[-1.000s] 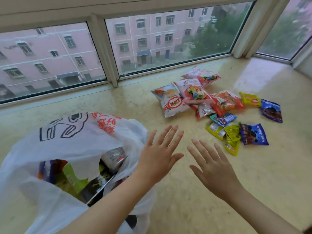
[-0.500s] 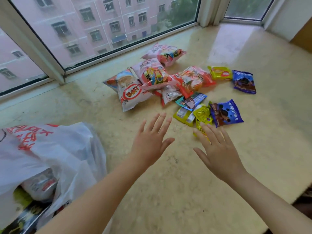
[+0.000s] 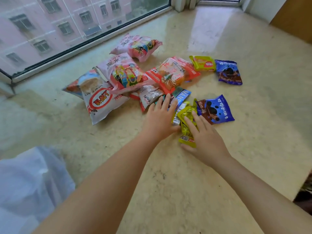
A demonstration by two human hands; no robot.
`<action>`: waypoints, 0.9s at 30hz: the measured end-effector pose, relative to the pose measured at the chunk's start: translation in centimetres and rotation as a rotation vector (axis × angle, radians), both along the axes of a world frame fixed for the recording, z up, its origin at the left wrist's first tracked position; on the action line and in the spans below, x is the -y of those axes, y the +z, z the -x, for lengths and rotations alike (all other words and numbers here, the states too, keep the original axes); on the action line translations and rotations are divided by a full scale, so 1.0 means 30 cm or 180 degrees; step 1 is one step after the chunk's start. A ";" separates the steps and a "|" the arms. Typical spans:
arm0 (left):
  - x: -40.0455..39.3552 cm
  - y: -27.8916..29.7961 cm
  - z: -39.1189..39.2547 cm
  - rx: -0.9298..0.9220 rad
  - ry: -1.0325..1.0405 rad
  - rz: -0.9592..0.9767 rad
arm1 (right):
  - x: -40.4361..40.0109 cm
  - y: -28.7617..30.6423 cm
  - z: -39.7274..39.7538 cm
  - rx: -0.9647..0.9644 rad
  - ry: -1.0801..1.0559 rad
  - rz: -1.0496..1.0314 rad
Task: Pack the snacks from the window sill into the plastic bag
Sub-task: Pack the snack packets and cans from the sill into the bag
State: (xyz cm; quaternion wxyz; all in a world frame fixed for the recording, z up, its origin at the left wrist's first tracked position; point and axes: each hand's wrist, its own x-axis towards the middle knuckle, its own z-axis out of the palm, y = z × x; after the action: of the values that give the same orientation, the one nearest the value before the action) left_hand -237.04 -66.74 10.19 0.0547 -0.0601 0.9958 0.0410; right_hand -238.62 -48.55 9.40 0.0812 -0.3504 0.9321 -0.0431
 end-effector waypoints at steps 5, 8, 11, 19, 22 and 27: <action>0.002 -0.020 0.000 -0.0011 0.0036 -0.0072 | 0.032 -0.015 0.008 0.0164 -0.0027 0.0005; 0.035 -0.021 -0.040 -0.0384 -0.0208 -0.0142 | 0.007 -0.011 -0.017 -0.0014 0.0048 0.0259; 0.070 -0.021 -0.099 -0.0646 -0.0457 0.0079 | -0.035 -0.028 -0.048 -0.0031 0.0285 0.0390; 0.093 0.012 -0.246 -0.0693 -0.0819 0.0311 | -0.091 -0.059 -0.099 -0.0048 0.0624 0.0892; 0.091 0.038 -0.222 -0.0781 -0.0296 -0.0288 | -0.078 -0.035 -0.114 0.0108 0.0075 0.1394; 0.106 0.076 -0.073 -0.0142 0.0358 -0.1104 | 0.010 0.003 -0.094 0.0667 -0.2111 0.1978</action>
State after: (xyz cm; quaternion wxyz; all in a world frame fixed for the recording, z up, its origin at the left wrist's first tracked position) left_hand -234.86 -69.90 12.48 0.0397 -0.1044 0.9699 0.2164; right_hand -235.81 -48.86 9.49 0.0478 -0.0350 0.9235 -0.3791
